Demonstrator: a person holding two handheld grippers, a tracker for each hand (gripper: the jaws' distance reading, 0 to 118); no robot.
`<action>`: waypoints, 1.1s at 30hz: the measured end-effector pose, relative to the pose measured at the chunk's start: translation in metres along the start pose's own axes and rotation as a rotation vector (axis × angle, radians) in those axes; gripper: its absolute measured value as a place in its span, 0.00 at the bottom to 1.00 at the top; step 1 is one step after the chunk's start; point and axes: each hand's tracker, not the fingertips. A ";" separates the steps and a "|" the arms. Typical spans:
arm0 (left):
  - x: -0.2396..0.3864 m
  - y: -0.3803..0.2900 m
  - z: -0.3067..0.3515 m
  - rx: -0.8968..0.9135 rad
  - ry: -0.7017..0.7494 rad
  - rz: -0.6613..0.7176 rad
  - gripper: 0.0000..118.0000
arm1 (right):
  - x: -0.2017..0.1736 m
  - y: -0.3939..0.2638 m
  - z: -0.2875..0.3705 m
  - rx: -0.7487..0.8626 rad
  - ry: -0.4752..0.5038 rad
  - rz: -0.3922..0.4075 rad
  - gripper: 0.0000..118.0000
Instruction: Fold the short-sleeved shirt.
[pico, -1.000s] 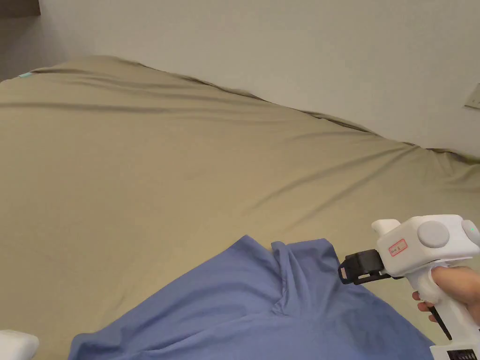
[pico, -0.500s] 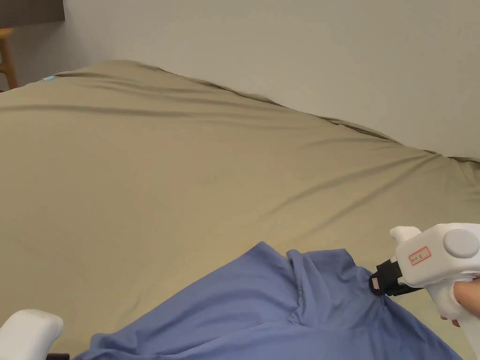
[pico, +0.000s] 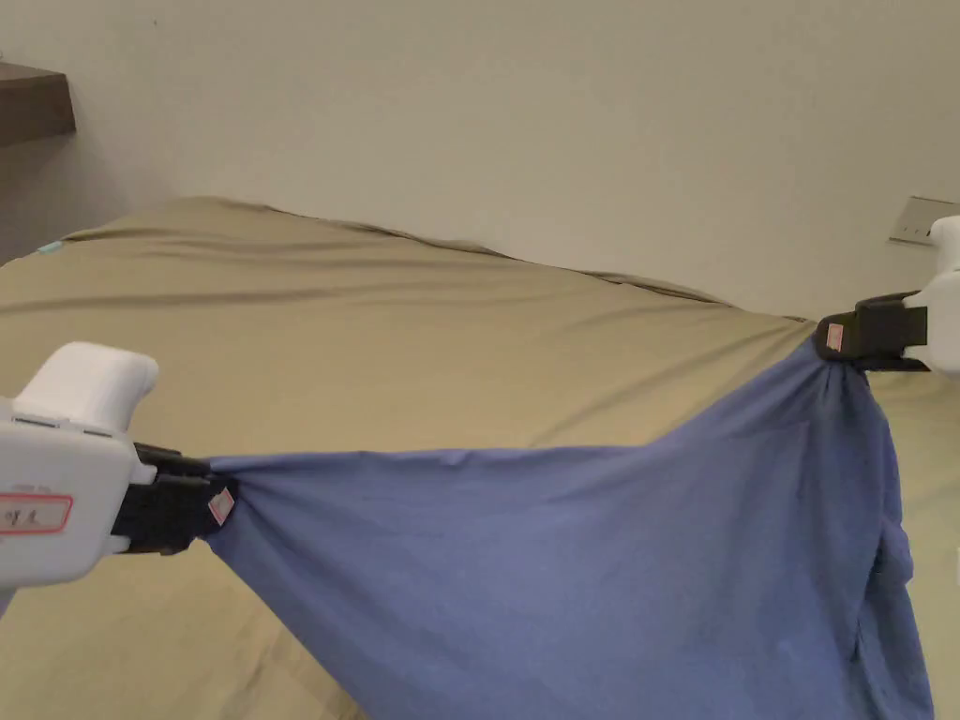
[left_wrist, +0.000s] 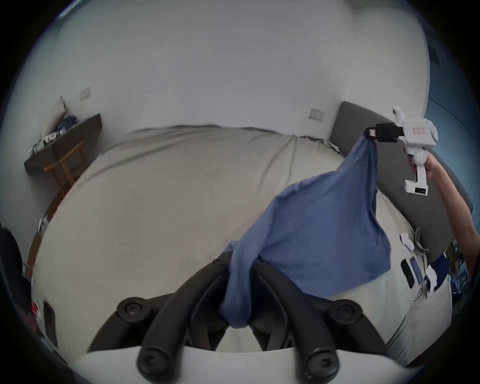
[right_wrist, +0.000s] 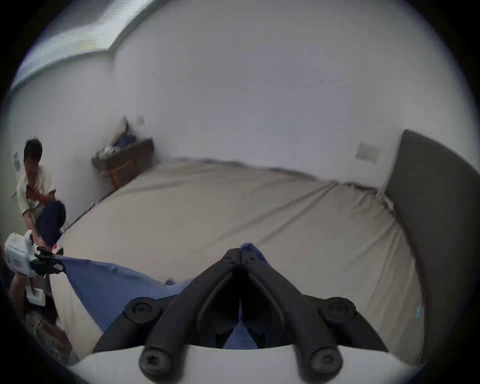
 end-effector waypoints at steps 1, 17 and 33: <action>-0.001 0.018 0.000 0.025 0.004 -0.009 0.08 | 0.005 0.012 0.006 0.046 -0.027 -0.010 0.01; 0.025 0.265 -0.028 0.262 0.262 -0.171 0.08 | 0.043 0.167 0.057 0.373 -0.244 0.027 0.01; 0.019 0.318 -0.006 0.368 0.329 -0.183 0.08 | -0.008 0.245 0.123 0.574 -0.261 0.116 0.01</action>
